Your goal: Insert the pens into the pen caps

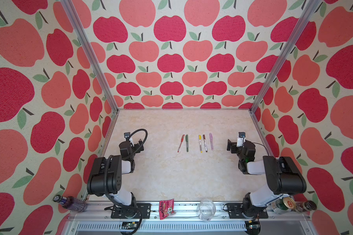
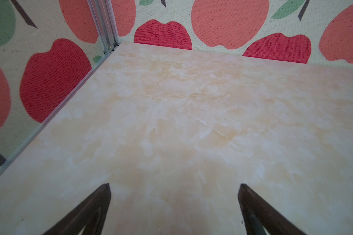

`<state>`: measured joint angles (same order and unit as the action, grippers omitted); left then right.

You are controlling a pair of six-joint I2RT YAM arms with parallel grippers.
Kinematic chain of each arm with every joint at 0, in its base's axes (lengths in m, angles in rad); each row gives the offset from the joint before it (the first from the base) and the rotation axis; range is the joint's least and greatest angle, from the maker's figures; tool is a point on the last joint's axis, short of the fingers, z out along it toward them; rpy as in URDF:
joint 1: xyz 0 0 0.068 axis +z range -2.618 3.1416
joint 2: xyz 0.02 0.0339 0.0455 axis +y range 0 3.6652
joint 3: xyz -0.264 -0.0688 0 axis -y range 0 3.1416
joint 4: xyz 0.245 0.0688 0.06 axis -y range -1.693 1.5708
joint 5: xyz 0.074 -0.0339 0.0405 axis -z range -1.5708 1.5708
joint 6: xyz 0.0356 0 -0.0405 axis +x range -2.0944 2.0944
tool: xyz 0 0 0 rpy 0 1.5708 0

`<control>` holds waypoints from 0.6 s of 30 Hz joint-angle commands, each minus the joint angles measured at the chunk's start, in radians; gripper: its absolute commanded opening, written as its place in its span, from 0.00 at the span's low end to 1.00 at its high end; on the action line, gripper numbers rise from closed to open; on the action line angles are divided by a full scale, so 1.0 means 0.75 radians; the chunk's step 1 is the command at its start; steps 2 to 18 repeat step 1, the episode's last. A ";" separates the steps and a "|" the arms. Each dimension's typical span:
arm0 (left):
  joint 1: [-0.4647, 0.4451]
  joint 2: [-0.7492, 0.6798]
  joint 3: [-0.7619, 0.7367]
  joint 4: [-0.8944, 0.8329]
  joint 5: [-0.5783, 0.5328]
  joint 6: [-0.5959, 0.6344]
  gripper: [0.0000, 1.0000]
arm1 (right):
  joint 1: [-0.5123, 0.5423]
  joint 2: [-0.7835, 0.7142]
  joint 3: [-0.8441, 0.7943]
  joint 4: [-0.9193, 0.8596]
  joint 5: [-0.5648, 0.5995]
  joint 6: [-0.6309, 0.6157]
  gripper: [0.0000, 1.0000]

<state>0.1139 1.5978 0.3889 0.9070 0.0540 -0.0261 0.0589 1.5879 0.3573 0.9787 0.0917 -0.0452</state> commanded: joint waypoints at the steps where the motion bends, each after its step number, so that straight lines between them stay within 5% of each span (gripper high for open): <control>1: -0.003 0.007 -0.001 0.036 0.022 0.027 0.99 | 0.009 0.001 0.012 0.012 -0.001 -0.024 0.99; 18: -0.003 0.007 -0.001 0.036 0.022 0.027 0.99 | 0.009 0.001 0.012 0.012 -0.001 -0.024 0.99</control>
